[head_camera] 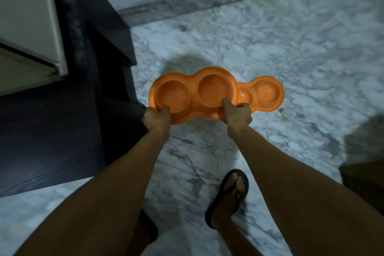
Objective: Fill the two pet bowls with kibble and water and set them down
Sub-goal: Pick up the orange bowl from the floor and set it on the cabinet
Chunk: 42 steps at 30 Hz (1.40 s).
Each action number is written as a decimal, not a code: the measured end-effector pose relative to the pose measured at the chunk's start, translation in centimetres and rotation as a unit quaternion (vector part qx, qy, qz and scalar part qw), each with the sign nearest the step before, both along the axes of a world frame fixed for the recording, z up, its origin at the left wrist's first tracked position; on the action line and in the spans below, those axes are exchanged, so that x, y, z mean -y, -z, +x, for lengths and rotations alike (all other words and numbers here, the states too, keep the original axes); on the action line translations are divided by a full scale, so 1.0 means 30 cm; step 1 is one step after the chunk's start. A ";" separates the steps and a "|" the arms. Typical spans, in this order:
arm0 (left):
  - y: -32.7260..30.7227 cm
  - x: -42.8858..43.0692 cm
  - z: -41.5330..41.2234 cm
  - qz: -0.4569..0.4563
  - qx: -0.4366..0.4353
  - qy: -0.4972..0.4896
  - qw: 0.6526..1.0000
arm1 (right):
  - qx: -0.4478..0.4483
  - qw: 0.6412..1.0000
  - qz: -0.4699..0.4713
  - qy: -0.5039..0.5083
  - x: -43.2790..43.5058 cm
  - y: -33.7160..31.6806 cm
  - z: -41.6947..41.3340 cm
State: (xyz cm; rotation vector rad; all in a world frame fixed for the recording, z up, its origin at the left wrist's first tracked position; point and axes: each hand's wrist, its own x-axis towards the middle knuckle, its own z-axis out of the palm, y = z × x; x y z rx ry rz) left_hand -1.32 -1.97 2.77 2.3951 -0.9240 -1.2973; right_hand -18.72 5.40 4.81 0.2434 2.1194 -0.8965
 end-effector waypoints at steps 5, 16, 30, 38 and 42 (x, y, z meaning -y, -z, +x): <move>-0.446 -0.029 -0.025 -0.037 -0.007 0.005 0.999 | 0.000 1.000 -0.029 -0.004 -0.011 -0.521 -0.050; -1.465 -0.150 0.053 -0.134 -0.065 -0.062 0.987 | -0.042 0.995 -0.080 -0.051 -0.072 -1.513 0.051; -2.030 -0.311 0.843 -0.239 -0.119 -0.144 0.953 | -0.055 0.970 -0.204 -0.122 -0.210 -2.023 0.813; -2.176 -0.318 1.391 -0.270 -0.091 -0.206 0.936 | -0.026 0.942 -0.257 -0.214 -0.134 -2.106 1.330; -2.205 -0.229 1.603 -0.284 -0.085 -0.240 0.924 | -0.017 0.931 -0.276 -0.239 0.005 -2.128 1.532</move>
